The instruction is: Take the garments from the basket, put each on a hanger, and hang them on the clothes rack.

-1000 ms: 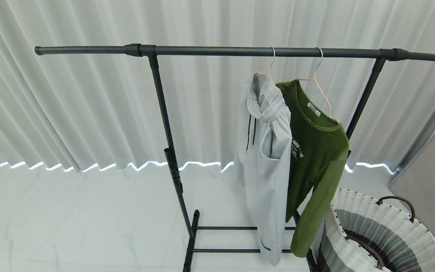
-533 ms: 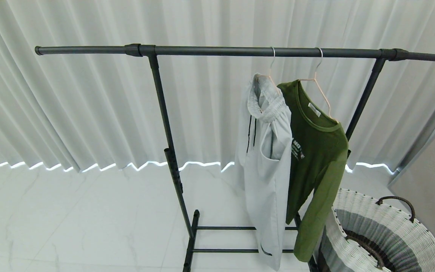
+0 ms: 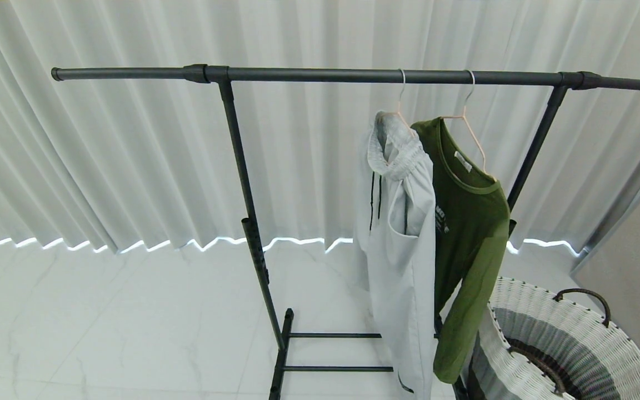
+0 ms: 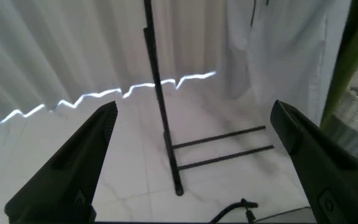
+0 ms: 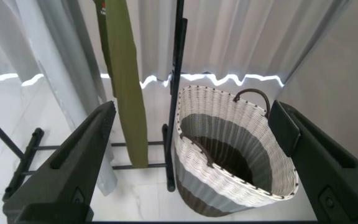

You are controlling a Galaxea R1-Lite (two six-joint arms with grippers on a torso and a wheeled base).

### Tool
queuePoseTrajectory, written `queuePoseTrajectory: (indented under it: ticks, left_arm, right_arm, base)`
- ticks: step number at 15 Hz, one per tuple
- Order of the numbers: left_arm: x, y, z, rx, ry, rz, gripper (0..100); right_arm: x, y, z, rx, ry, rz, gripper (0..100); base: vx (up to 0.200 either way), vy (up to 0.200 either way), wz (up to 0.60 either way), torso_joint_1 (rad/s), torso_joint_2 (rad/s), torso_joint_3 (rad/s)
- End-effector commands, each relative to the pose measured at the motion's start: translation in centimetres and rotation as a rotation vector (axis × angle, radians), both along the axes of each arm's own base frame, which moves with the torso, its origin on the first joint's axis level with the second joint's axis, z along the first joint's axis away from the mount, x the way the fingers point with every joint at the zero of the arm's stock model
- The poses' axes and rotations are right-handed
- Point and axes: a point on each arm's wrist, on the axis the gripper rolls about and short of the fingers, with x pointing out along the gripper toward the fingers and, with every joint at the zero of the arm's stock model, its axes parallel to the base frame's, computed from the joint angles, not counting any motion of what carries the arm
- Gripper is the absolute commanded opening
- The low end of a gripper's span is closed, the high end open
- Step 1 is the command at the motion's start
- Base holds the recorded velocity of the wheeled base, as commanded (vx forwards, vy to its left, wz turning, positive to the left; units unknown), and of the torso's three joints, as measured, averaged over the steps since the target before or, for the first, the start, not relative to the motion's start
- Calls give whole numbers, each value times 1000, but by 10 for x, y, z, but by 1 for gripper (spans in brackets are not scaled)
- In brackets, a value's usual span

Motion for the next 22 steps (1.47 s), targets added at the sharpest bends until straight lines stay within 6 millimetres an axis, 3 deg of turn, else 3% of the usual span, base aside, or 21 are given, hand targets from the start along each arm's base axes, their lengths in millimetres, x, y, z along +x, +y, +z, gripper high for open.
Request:
queuePoseTrajectory:
  ticks: [1, 4, 9, 22]
  left_arm:
    - [-6, 1, -1, -27, -79, 105, 100]
    - [-6, 7, -2, -90, -76, 390, 100]
    - [-6, 8, -2, -319, -64, 424, 100]
    - [-6, 8, -2, -328, -65, 430, 100]
  right_arm:
    - [0, 0, 0, 4, 2, -1, 100]
    - [0, 0, 0, 18, 0, -1, 100]
    - [0, 0, 0, 20, 0, -1, 100]
    - [0, 0, 0, 20, 0, -1, 100]
  base:
    - [0, 0, 0, 0, 0, 0]
    - [0, 0, 0, 0, 0, 0]
    - [0, 0, 0, 0, 0, 0]
    - [0, 0, 0, 0, 0, 0]
